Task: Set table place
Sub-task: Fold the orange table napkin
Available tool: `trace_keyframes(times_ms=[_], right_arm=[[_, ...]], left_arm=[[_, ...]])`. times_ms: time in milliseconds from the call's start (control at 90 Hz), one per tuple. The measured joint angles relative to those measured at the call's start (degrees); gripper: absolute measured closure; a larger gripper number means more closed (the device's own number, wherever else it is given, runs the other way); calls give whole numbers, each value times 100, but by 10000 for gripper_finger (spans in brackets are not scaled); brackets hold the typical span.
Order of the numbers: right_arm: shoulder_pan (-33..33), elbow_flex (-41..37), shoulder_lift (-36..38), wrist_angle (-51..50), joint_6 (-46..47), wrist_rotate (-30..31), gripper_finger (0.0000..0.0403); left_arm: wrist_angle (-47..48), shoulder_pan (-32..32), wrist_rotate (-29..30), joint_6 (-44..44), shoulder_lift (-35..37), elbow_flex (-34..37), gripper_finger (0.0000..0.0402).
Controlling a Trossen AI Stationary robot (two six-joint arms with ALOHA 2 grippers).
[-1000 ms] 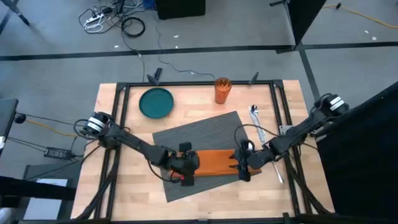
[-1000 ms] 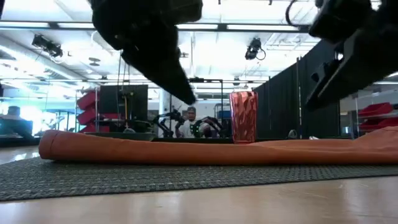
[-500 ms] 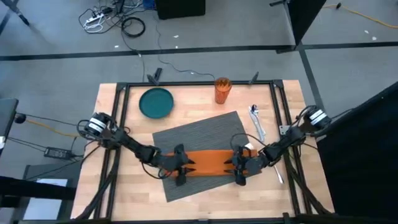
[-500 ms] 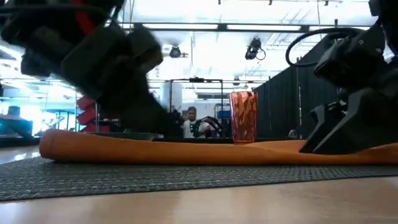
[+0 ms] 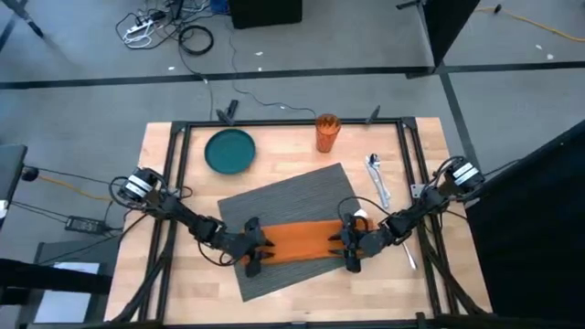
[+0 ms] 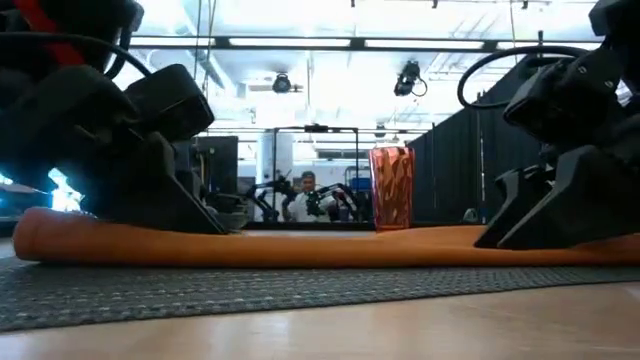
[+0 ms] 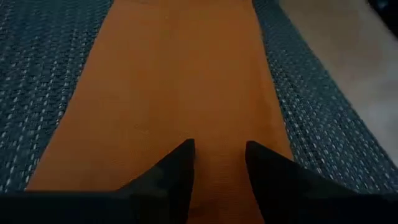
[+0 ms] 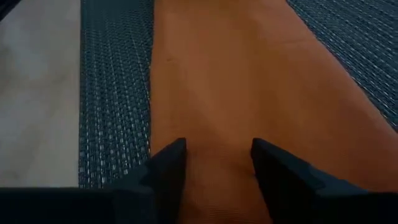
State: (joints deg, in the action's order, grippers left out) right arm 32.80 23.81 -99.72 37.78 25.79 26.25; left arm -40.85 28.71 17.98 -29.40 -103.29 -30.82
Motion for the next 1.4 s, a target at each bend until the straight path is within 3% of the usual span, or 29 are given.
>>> trace_keyframes(times_ms=[200,333,433,522,744,989,1189,1400], right_arm=[[0,-6,2,9,-1,12,241],[0,-8,2,13,-1,12,243],[0,-8,2,15,-2,12,243],[0,-10,2,11,-48,12,243],[-2,-5,1,-24,-58,-47,245],[-2,-25,149,102,92,-55,242],[-4,-20,1110,-184,345,-479,213],[-176,-13,3069,-2623,1729,-1610,172]], left_arm=[[-287,9,23,561,115,-593,270],[754,89,-355,494,-17,-983,270],[1876,161,-235,40,-35,-1009,270],[2187,246,-153,-285,-4,-1010,270],[2511,555,-79,-663,8,-1024,270],[2124,630,-283,-634,232,-1013,270],[2046,547,36,-350,302,-1232,270],[1983,429,309,-268,302,-1310,270]])
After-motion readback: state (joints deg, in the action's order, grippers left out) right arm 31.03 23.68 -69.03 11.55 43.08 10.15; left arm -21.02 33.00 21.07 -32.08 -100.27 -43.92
